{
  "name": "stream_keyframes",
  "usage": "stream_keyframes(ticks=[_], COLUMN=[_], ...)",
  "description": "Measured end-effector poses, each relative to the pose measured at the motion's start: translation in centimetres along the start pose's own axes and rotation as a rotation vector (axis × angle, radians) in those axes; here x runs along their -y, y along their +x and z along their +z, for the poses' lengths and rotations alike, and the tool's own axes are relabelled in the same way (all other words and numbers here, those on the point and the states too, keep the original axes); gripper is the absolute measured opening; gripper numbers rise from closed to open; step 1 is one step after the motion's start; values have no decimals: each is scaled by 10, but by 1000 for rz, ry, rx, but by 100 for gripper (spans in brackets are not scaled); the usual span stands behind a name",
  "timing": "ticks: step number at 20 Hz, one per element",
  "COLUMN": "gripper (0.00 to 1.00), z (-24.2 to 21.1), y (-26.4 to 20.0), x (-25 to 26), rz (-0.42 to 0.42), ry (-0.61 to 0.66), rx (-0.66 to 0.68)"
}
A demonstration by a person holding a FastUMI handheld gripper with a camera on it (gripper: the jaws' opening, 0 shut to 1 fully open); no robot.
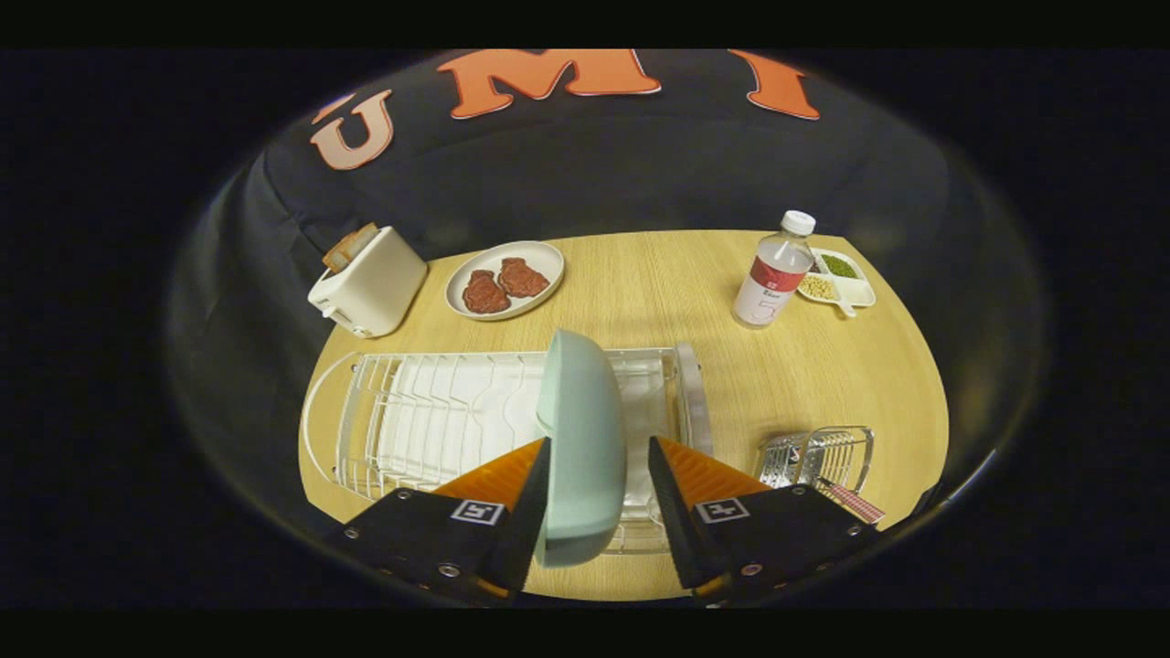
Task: Take the plate from the dish rack, then take the spoon from the basket and place it into the plate.
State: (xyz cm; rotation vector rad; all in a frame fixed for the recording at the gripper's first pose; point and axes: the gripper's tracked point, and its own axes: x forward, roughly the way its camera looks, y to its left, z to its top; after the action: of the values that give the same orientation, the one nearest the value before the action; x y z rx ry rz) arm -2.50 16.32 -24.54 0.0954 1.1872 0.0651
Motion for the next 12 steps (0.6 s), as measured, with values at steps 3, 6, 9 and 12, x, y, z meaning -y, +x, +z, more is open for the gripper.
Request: stream_keyframes(ticks=[3,6,9,12], gripper=[43,31,30,30], z=[-1,3,12,14], y=[0,-7,-19,-26], x=[1,6,6,12], rz=[-34,-84,-117,-174], ry=[33,41,30,-1], rx=[-23,-17,12,28])
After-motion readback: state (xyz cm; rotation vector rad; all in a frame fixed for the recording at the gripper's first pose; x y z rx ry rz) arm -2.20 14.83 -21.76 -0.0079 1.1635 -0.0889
